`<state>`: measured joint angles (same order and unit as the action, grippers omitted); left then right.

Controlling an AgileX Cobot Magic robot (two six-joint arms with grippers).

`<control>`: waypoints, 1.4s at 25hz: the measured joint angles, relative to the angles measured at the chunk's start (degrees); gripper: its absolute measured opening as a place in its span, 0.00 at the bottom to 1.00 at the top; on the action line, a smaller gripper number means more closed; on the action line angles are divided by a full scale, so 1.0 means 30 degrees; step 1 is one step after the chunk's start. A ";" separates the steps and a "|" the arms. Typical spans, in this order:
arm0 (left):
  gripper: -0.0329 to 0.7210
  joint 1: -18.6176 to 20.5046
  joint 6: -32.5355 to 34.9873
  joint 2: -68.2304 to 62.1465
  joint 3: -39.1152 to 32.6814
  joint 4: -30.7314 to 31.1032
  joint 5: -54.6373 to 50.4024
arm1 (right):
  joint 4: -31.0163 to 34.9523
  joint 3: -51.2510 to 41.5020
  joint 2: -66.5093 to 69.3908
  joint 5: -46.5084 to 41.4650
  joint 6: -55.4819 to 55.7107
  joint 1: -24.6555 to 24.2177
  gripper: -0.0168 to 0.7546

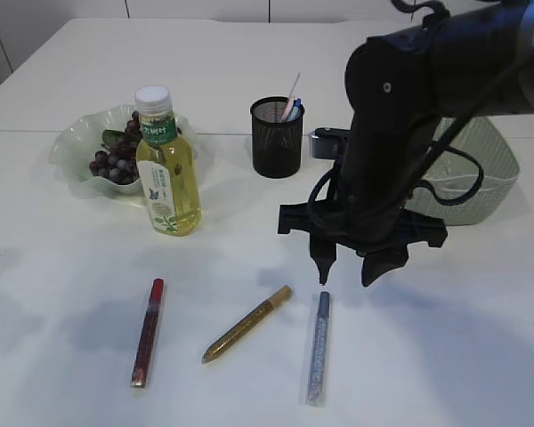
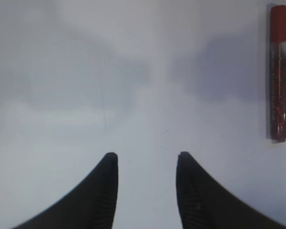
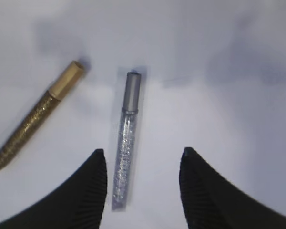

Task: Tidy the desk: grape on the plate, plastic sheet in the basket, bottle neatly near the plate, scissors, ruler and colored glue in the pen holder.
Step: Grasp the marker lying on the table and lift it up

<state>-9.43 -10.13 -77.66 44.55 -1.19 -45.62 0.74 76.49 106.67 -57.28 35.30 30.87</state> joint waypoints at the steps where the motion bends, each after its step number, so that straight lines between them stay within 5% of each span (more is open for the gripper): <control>1: 0.44 0.0000 0.0000 0.0000 0.0000 0.0000 0.0000 | 0.0031 -0.0025 0.0166 0.0213 0.0337 0.0000 0.54; 30: 0.44 0.0000 0.0000 0.0000 0.0000 0.0000 0.0187 | 0.1574 -0.0025 0.4263 0.2062 0.1233 0.0000 0.54; 35: 0.44 0.0000 0.0000 0.0000 0.0000 0.0000 0.0187 | 0.1574 -0.0025 0.4296 0.2062 0.1233 0.0000 0.40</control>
<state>-9.43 -10.13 -77.66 44.55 -1.19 -45.06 5.47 76.42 119.56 -51.09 39.00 30.87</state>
